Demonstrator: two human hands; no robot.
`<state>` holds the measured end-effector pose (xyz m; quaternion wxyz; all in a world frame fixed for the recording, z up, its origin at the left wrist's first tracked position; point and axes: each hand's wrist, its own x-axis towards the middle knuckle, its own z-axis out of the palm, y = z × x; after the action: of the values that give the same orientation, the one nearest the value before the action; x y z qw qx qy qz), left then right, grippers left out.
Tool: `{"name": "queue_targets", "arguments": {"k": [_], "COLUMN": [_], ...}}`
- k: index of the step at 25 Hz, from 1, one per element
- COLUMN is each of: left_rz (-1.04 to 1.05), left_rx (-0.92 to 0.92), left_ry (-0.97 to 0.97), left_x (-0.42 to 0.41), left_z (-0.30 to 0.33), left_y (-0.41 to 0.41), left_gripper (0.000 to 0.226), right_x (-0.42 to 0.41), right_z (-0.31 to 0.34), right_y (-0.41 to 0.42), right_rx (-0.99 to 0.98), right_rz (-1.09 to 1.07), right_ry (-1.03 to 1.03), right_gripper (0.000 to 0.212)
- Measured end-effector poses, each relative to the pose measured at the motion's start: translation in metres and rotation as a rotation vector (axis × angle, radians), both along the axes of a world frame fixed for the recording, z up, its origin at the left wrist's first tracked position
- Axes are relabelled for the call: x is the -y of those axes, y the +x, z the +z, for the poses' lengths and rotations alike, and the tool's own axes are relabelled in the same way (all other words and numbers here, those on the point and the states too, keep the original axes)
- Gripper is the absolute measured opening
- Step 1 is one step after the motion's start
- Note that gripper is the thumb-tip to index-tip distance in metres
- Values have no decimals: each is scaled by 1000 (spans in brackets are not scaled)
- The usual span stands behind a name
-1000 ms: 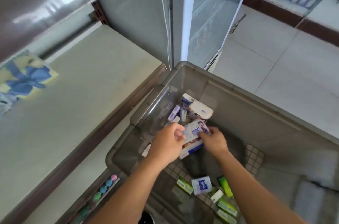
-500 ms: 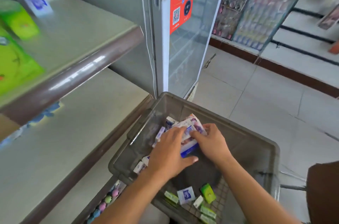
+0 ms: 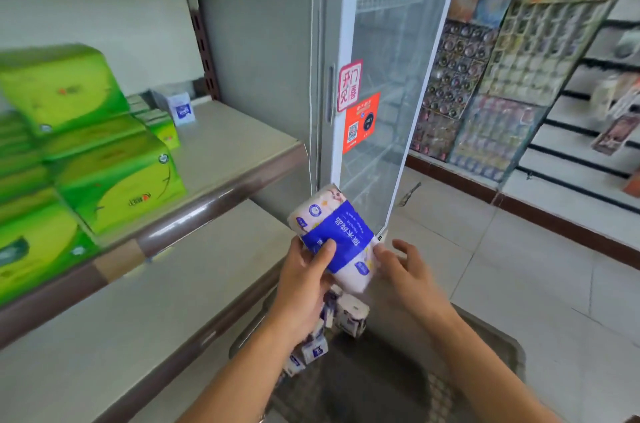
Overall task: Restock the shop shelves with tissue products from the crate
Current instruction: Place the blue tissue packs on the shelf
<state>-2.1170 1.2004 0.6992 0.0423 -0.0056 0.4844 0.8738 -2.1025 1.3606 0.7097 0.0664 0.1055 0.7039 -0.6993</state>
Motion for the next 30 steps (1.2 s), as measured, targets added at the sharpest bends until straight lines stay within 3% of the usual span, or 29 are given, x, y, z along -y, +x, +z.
{"name": "queue_targets", "arguments": {"k": [1, 3, 6, 9, 13, 17, 24, 30], "left_rz": [-18, -63, -37, 173, 427, 658, 963, 1140], "left_rx": [-28, -72, -91, -133, -271, -327, -260, -173], "left_ry": [56, 69, 24, -39, -396, -594, -696, -760], "left_x": [-1, 1, 22, 66, 137, 222, 370, 467], "left_z": [6, 14, 26, 54, 102, 140, 164, 153], "left_y": [0, 5, 16, 30, 66, 124, 229, 275], "left_gripper": [49, 55, 61, 78, 51, 38, 33, 30], "right_x": [4, 11, 20, 40, 98, 187, 355, 477], "right_z": [2, 10, 35, 61, 97, 145, 188, 194], "right_y": [1, 2, 0, -3, -3, 17, 71, 98], "right_rx": [46, 31, -86, -184, -288, -387, -494, -521], "right_rz": [30, 73, 81, 168, 351, 596, 919, 958], "right_ry": [-143, -285, -314, -248, -193, -170, -124, -57], "right_gripper": [66, 58, 44, 45, 33, 34, 24, 42]}}
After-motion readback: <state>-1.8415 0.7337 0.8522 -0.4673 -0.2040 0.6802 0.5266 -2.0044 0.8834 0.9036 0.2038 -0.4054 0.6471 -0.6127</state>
